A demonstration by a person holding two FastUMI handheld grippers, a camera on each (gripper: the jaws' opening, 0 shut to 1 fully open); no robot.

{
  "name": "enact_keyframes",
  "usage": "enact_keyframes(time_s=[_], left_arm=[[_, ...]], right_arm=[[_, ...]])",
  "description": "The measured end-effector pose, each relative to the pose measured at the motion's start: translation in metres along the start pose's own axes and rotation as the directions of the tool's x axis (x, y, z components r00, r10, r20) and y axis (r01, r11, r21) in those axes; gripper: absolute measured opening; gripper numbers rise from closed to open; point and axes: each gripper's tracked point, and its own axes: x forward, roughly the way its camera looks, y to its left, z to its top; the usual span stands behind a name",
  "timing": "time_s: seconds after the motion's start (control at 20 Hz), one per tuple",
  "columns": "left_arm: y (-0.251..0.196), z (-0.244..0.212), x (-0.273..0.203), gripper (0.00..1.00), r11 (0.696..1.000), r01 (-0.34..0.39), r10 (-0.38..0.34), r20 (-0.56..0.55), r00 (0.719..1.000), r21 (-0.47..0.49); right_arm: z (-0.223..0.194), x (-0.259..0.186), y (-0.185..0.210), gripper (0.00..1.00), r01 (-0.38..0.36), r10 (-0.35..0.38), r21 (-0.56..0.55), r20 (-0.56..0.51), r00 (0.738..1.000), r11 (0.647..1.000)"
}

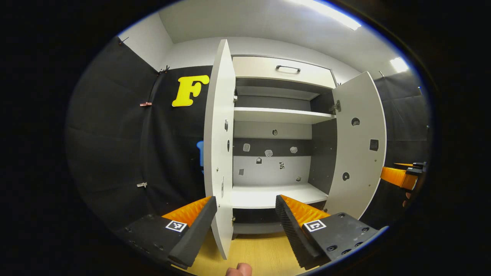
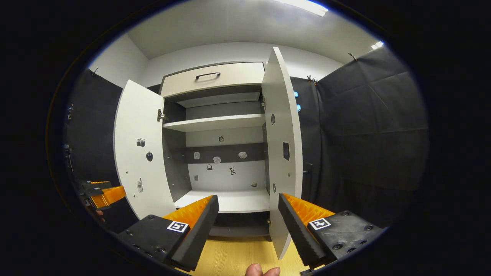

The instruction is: Open the right door of the double-door shoe cabinet with the right hand, and open the left door with the left hand.

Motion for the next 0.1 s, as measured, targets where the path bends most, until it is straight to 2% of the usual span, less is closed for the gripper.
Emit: enact_keyframes(time_s=[0.1], left_arm=[[0.0007,0.0003,0.0,0.95,1.0,-0.003,0.003,0.002,1.0,0.003]], right_arm=[[0.0003,0.001,-0.0015,0.98,0.0,0.0,0.001,0.0,1.0,1.0]])
